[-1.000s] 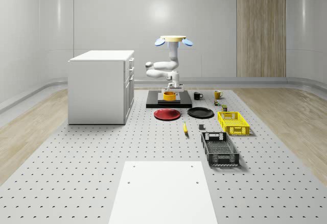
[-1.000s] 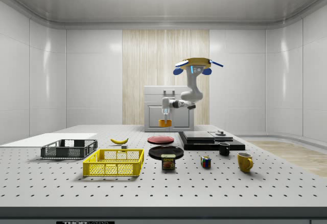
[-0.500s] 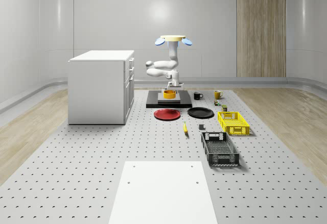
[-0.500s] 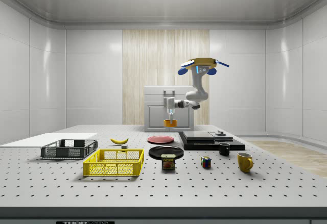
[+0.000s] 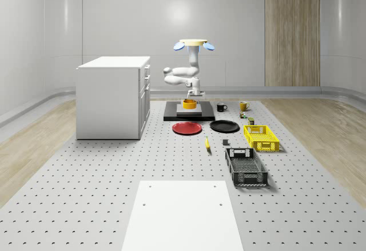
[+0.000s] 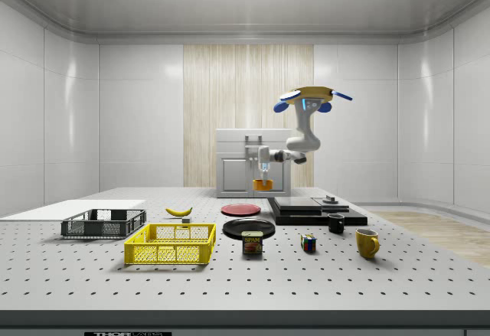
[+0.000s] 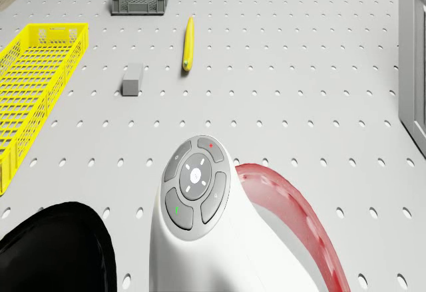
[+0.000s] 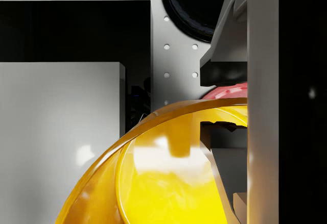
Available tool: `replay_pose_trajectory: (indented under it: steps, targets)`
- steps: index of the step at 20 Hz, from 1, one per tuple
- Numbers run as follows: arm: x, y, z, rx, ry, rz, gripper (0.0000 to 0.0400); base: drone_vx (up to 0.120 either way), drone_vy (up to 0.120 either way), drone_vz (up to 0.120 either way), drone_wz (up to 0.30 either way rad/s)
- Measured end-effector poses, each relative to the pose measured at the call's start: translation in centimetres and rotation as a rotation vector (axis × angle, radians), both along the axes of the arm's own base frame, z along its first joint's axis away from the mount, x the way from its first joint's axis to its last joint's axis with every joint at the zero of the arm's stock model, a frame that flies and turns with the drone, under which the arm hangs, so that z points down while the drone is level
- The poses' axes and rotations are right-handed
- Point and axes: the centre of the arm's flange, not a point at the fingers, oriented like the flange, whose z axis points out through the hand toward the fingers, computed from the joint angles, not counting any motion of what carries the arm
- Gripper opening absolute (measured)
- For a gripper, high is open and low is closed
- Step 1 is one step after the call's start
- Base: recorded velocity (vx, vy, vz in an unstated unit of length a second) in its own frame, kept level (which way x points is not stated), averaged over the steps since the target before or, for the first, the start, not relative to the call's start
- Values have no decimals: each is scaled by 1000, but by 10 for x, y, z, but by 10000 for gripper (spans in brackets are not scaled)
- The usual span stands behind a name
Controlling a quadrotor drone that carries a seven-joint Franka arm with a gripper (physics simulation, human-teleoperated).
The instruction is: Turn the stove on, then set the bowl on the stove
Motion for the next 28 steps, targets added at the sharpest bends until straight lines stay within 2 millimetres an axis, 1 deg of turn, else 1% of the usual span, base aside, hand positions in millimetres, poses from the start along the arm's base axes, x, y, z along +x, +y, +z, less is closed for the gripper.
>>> replay_pose_trajectory:
  steps: [7, 9, 20, 26, 28]
  targets:
    - [0, 0, 0, 0, 0, 0, 100, -120, 0, 0, 0]
    - [0, 0, 0, 0, 0, 0, 100, -120, -100, 0, 0]
    - [0, 0, 0, 0, 0, 0, 100, -120, 0, 0, 0]
    - [0, 0, 0, 0, 0, 0, 100, -120, 0, -100, 0]
    - [0, 0, 0, 0, 0, 0, 100, -120, 0, 0, 0]
